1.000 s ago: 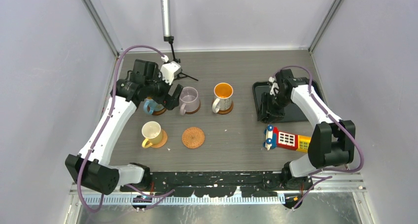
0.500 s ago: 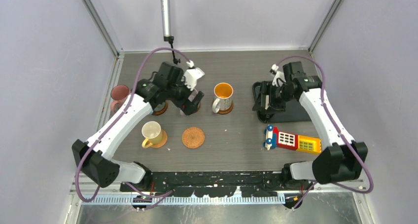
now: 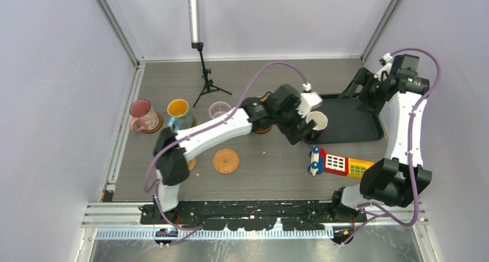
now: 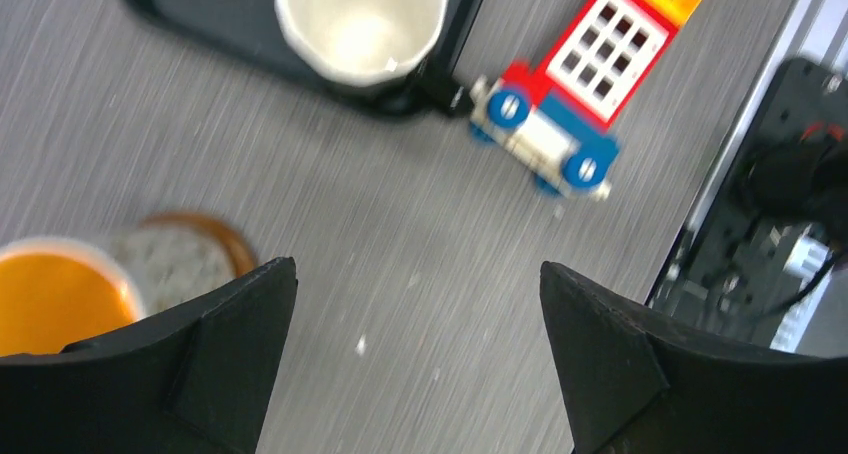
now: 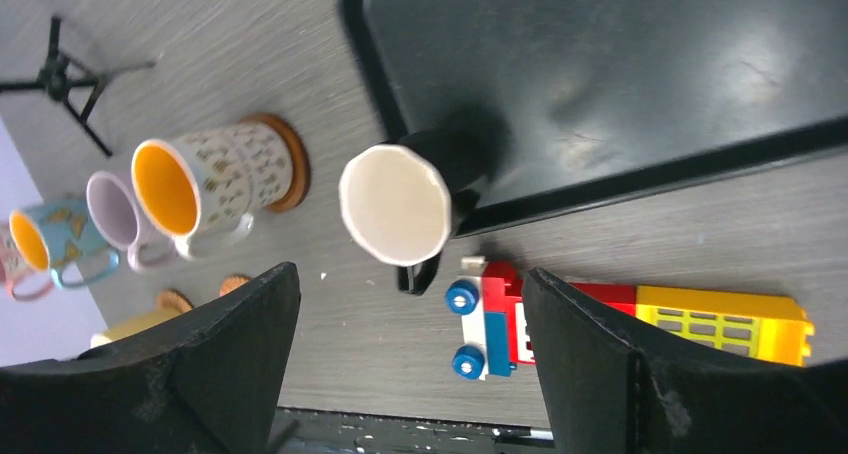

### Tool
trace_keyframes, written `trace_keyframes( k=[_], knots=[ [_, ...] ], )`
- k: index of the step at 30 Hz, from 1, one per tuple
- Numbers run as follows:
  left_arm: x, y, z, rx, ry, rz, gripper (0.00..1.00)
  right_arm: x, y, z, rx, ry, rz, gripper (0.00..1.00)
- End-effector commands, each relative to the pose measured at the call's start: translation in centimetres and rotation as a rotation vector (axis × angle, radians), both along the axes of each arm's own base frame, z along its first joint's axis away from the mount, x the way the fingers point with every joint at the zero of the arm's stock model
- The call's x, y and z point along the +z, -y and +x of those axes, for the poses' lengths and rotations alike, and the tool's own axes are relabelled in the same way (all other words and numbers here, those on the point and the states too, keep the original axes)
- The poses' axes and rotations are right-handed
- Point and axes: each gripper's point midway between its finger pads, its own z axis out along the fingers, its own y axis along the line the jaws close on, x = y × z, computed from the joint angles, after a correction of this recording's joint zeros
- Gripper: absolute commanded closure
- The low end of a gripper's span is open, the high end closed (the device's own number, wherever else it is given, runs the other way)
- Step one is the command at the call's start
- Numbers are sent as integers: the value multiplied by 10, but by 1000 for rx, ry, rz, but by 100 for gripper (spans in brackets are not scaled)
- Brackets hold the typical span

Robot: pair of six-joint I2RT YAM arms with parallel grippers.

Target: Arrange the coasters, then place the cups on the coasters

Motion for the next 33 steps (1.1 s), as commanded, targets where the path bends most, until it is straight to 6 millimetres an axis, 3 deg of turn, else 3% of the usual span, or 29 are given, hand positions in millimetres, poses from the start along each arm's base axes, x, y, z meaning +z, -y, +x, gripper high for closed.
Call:
trace_keyframes(
  k=[1,5,15,21,27,33],
  knots=[
    [3,64,5,66,-29,-104,6,-1,42,3,-164,-39,11,14],
    [-13,93,8,121,-6,-79,2,-11,60,-2,-252,-75,80,14],
    [-47,118,40,362,30,-71,2,-21,71,-12,-293,-83,115,13],
    [-77,114,52,395,82,-3,8,-22,75,-12,-299,-85,121,13],
    [-84,112,54,394,87,10,12,-26,77,-12,-300,-95,134,13],
    [-94,111,62,388,58,14,27,-29,77,-13,-303,-102,141,13]
  ],
)
